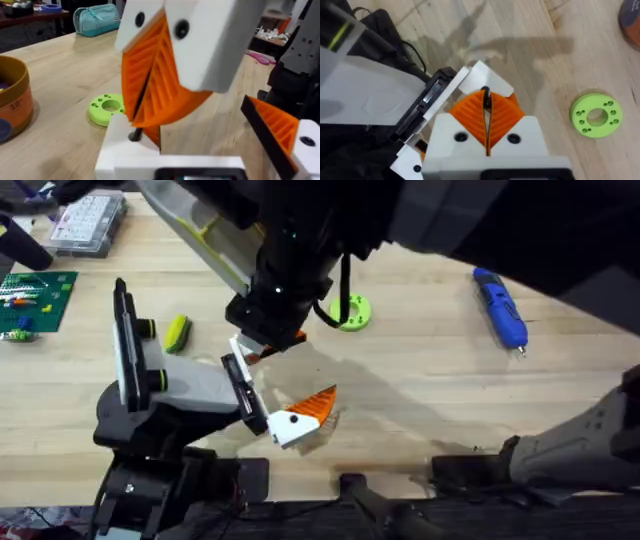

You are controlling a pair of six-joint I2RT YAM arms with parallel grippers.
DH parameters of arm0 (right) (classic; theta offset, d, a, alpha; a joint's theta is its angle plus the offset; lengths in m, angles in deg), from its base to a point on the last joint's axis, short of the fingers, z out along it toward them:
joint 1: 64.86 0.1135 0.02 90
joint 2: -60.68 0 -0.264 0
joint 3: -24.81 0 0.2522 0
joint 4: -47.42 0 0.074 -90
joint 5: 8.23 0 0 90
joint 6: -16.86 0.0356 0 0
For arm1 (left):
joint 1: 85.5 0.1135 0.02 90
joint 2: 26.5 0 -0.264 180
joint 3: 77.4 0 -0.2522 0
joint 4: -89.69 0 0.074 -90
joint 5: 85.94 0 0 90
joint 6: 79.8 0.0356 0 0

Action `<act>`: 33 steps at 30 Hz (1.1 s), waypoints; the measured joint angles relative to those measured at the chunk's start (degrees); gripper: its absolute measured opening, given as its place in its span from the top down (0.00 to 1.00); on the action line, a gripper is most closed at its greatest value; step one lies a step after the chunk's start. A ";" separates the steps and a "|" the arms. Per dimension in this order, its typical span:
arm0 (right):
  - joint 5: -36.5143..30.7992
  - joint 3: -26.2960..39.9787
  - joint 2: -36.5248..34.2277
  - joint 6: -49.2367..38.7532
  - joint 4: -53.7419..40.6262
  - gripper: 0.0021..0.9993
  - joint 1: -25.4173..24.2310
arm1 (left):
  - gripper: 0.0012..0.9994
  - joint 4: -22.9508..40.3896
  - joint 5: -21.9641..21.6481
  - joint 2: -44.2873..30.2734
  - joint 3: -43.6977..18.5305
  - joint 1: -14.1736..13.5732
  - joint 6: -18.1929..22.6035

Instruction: Pick up the gripper from the table and insert it into the empty holder that is missing its gripper. Then pick up a screw, insert it into the mounting hole, and use the screwdriver to tighten it. Finally, clean up the table by picking up the vegetable and placing it into the bucket.

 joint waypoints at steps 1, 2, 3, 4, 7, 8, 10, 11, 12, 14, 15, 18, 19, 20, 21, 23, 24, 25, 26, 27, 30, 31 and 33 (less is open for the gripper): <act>0.00 0.00 0.00 0.00 0.00 0.99 0.00 | 0.01 0.00 0.00 0.00 0.00 0.00 0.00; 0.00 0.00 0.00 0.00 0.00 0.99 0.00 | 0.01 0.00 0.00 0.00 0.00 -0.02 0.02; 0.00 0.00 0.00 0.00 0.02 1.00 0.00 | 0.01 0.00 0.00 0.00 0.00 0.00 0.00; 0.00 0.00 0.00 0.00 0.06 1.00 0.00 | 0.01 0.00 0.00 0.00 0.00 0.00 0.00; 0.00 0.00 0.00 0.00 0.34 1.00 0.00 | 0.01 0.00 -0.02 0.00 0.00 -0.02 0.00; 0.00 0.05 0.00 0.00 0.33 1.00 0.00 | 0.01 -0.01 -0.02 0.00 0.00 -0.01 0.00; 0.00 0.57 0.00 0.00 0.88 1.00 0.00 | 0.01 0.00 -0.02 0.00 0.00 0.00 0.00; -0.02 0.72 0.00 0.00 1.11 1.00 0.00 | 0.01 0.00 -0.02 0.00 0.00 0.00 0.02; -0.02 0.83 0.00 0.00 1.24 1.00 0.00 | 0.01 -0.01 -0.02 0.00 0.00 0.00 0.00; -0.01 0.89 0.00 0.00 1.43 1.00 0.00 | 0.01 0.00 -0.02 0.00 0.00 -0.02 0.01; -0.02 0.90 0.00 0.00 1.58 1.00 0.00 | 0.01 -0.01 -0.02 0.00 0.00 -0.01 0.00; -0.01 0.90 0.00 0.00 1.91 1.00 0.00 | 0.01 0.00 -0.01 0.00 0.00 0.00 0.02; -0.02 0.90 0.00 0.00 1.94 1.00 0.00 | 0.01 0.00 -0.02 0.00 0.00 -0.02 0.00; 0.00 0.90 0.00 0.00 1.96 1.00 0.00 | 0.01 0.00 -0.02 0.00 0.00 0.00 0.02; -0.02 0.90 0.00 0.00 2.02 1.00 0.00 | 0.01 0.00 -0.02 0.00 0.00 0.00 0.01; -0.01 0.90 0.00 0.00 2.11 1.00 0.00 | 0.01 0.00 -0.02 0.00 0.00 0.00 0.02; 0.00 0.90 0.00 0.02 2.12 1.00 0.00 | 0.01 0.00 -0.02 0.00 0.00 0.00 0.01; -0.01 0.90 0.00 0.01 2.12 1.00 0.00 | 0.01 0.00 -0.02 0.00 0.00 -0.01 0.00; -0.02 0.90 0.00 0.00 2.11 1.00 0.00 | 0.01 0.00 -0.01 0.00 0.00 -0.01 0.01; -0.02 0.90 0.00 0.02 2.07 1.00 0.00 | 0.01 0.00 -0.02 0.00 0.00 0.00 0.01; -0.02 0.90 0.00 0.00 1.93 1.00 0.00 | 0.01 -0.01 -0.01 0.00 0.00 0.00 0.00; -0.02 0.90 0.00 0.00 1.70 1.00 0.00 | 0.01 0.00 -0.02 0.00 0.00 0.00 0.00; -0.02 0.90 0.00 0.00 1.39 1.00 0.00 | 0.01 -0.01 0.00 0.00 0.00 0.00 0.02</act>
